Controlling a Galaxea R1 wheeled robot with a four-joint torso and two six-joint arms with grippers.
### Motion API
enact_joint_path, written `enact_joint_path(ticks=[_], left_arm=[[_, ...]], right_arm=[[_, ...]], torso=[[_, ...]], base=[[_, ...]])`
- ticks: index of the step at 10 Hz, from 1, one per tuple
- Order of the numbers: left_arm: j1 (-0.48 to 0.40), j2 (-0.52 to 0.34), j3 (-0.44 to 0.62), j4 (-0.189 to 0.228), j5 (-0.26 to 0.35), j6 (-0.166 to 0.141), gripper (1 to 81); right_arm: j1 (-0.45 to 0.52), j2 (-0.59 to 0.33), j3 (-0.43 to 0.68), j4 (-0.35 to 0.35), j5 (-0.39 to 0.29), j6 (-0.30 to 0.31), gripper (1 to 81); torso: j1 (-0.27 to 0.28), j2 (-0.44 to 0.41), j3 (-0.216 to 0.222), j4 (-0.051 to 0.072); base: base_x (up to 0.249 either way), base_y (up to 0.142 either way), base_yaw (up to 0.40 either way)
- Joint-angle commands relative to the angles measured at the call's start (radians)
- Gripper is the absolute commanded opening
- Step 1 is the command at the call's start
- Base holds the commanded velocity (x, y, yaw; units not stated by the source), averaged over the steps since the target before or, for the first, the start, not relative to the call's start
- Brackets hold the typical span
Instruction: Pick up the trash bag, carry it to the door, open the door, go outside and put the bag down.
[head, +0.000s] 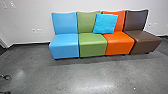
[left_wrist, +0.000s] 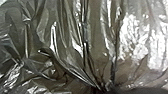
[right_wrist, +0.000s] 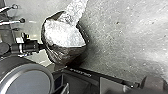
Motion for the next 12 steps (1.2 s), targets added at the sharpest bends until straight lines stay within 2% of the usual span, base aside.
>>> enact_joint_path(ticks=[1, 5, 7, 10, 11, 12], left_arm=[[-0.071, -0.014, 0.013, 0.004, 0.086, 0.049, 1.0], [-0.033, -0.015, 0.010, 0.005, 0.085, 0.089, 1.0], [-0.010, -0.021, 0.007, 0.016, 0.076, 0.093, 1.0], [0.015, -0.019, 0.007, 0.059, 0.074, 0.093, 1.0], [0.024, -0.019, 0.007, 0.073, 0.073, 0.093, 1.0], [0.035, -0.018, 0.007, 0.090, 0.071, 0.093, 1.0]], right_arm=[[0.060, -0.026, -0.023, 0.030, -0.077, -0.005, 81.1], [0.003, 0.023, -0.113, 0.030, -0.073, -0.009, 81.1], [-0.023, 0.046, -0.138, 0.028, -0.068, -0.014, 81.1], [-0.046, 0.073, -0.187, 0.028, -0.068, -0.026, 81.1], [-0.050, 0.073, -0.192, 0.028, -0.068, -0.035, 81.1], [-0.056, 0.076, -0.198, 0.028, -0.068, -0.037, 81.1]], torso=[[-0.064, 0.100, 0.097, 0.000], [-0.154, 0.238, 0.238, 0.000], [-0.201, 0.308, 0.309, 0.000], [-0.269, 0.410, 0.414, 0.000], [-0.291, 0.445, 0.351, 0.000], [-0.308, 0.469, 0.379, 0.000]], base=[[0.000, 0.000, 0.000], [0.000, 0.000, 0.000], [0.000, 0.000, 0.000], [0.000, 0.000, 0.000], [0.000, 0.000, 0.000], [0.000, 0.000, 0.000]])
